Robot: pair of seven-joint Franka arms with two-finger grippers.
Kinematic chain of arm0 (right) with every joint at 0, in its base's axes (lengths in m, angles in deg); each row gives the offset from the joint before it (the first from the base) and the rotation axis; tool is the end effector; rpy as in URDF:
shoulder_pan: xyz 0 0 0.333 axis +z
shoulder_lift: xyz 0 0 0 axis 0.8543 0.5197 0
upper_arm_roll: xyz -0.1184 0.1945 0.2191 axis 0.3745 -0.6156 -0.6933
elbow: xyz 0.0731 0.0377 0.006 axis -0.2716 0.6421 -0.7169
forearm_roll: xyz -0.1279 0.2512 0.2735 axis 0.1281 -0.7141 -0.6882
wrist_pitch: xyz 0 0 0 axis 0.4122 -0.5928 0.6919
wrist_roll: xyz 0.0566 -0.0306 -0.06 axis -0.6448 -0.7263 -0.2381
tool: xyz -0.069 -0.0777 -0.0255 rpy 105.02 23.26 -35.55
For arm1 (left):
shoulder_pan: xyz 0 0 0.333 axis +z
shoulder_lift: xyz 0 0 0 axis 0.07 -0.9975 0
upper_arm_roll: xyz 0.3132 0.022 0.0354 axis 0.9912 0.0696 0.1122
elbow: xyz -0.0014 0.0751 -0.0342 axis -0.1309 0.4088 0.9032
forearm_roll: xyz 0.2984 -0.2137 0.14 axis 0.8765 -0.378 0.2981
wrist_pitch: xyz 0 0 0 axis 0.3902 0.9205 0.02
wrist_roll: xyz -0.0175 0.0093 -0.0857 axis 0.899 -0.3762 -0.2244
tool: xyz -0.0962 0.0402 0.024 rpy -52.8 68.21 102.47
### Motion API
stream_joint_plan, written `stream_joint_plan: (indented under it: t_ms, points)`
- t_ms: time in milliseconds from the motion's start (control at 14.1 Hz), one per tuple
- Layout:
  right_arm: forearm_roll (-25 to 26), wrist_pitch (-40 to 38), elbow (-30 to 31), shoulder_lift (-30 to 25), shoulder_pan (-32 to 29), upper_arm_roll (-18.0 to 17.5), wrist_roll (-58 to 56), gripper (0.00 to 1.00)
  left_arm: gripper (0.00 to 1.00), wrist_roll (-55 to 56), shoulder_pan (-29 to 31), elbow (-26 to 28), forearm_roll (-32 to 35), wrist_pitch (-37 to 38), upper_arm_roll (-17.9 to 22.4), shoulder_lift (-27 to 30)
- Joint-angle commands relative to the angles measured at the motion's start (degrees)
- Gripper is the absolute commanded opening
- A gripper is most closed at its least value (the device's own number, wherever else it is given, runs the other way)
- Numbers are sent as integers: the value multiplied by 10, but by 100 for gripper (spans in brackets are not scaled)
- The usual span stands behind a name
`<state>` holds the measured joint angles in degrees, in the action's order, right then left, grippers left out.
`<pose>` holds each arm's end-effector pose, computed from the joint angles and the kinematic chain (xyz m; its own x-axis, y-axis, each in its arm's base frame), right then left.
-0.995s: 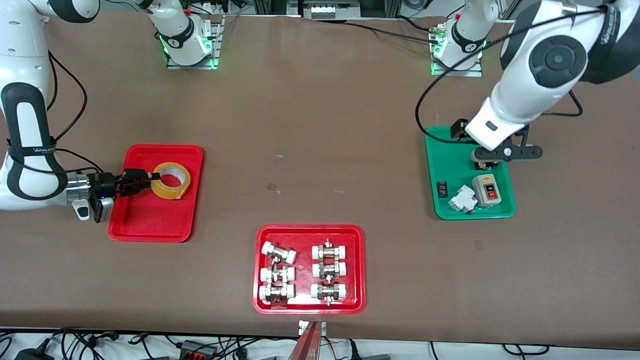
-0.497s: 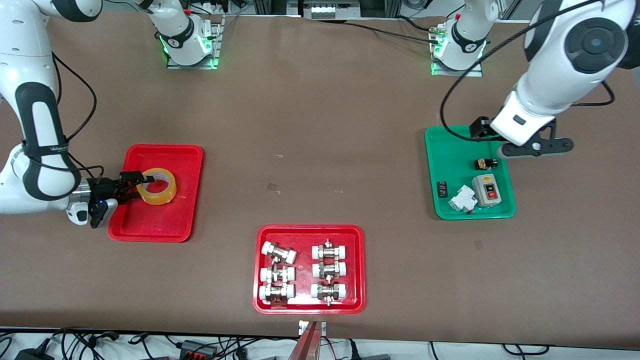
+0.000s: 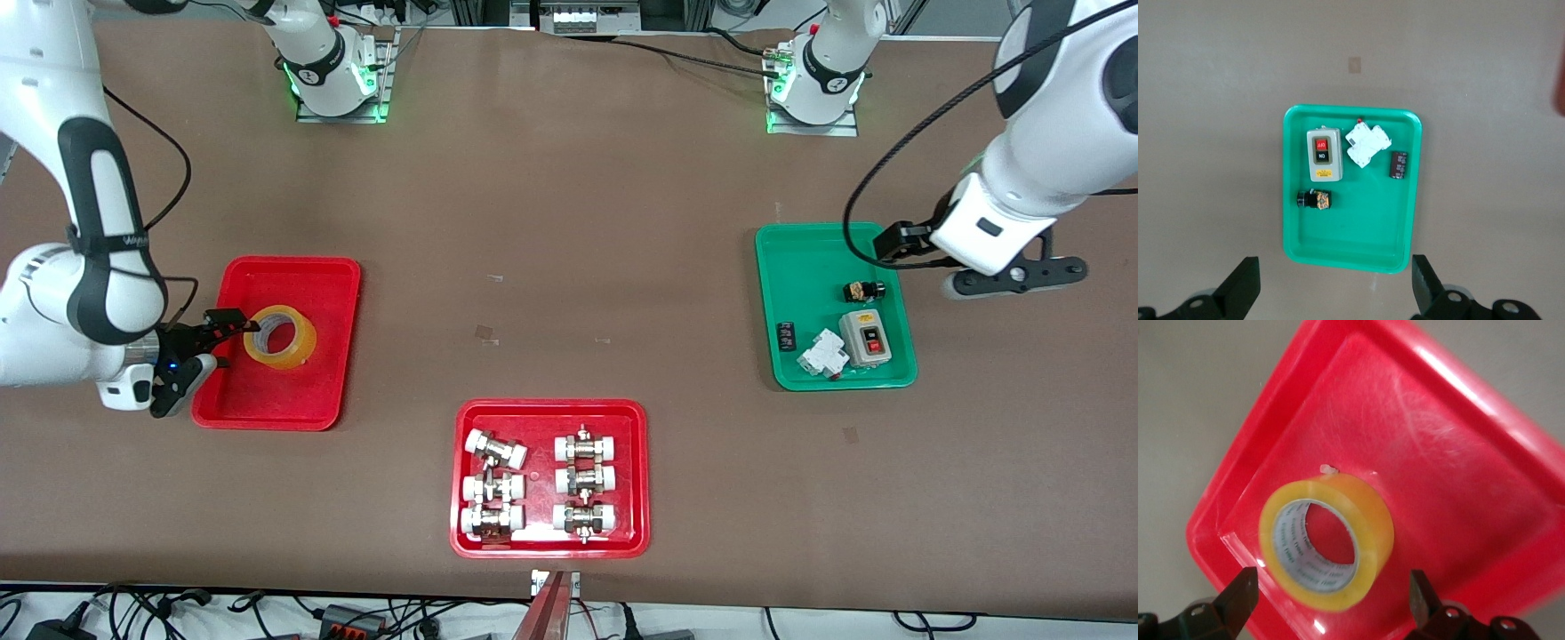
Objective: Left arm passes tape to right arm into tray
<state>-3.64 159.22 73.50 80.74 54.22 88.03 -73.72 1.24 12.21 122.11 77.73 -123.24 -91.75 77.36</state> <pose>0.6627 -0.0743 0.2770 0.7576 0.6492 -0.0671 0.5990 -0.7324 -0.3236 0.5769 -0.0775 0.5467 0.9900 0.1213 -0.0716 0.1127 -0.9871 -0.1137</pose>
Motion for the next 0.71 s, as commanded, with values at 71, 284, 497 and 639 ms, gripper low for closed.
stream_joint_plan:
  t_ms: [71, 284, 497, 639]
  points:
    - [60, -15, 56, -123, 45, 7, 150, 100, 100, -63, 17, -16, 5, 12, 9, -15]
    - [84, -49, 80, -204, 84, 7, 320, 100, 100, -66, -41, 10, -4, -1, 86, 2]
    - [108, -112, 81, -271, 113, 4, 417, 100, 100, -67, -82, 72, -24, -45, 136, 44]
    - [108, -139, 99, -323, 117, 2, 470, 100, 100, -103, -83, -1, -23, -20, 142, 2]
